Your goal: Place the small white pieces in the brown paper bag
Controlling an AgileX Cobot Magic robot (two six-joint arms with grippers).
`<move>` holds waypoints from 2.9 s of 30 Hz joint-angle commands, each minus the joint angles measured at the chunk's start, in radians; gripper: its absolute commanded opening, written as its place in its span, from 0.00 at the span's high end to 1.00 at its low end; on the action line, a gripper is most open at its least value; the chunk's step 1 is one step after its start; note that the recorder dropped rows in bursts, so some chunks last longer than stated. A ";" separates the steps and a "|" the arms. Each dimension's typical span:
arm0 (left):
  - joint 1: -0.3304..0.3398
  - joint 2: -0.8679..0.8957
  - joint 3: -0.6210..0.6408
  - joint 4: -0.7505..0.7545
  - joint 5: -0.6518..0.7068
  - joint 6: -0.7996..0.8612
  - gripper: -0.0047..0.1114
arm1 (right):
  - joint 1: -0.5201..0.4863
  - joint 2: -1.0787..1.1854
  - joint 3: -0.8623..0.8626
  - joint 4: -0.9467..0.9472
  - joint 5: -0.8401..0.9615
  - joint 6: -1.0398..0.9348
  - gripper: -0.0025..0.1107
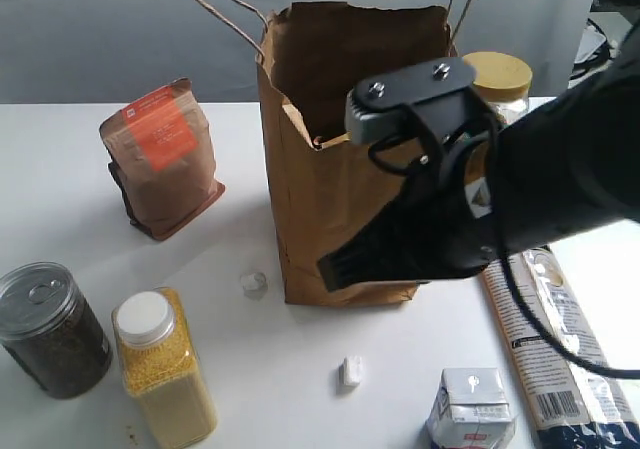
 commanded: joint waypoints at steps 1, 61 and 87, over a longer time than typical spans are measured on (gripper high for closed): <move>-0.005 -0.003 0.004 -0.008 -0.004 -0.003 0.96 | 0.030 0.134 0.005 0.080 0.012 -0.058 0.98; -0.005 -0.003 0.004 -0.008 -0.004 -0.003 0.96 | 0.160 -0.022 0.000 -0.248 -0.435 0.145 0.98; -0.005 -0.003 0.004 -0.008 -0.004 -0.003 0.96 | -0.231 0.134 -0.176 -0.411 -0.594 0.204 0.78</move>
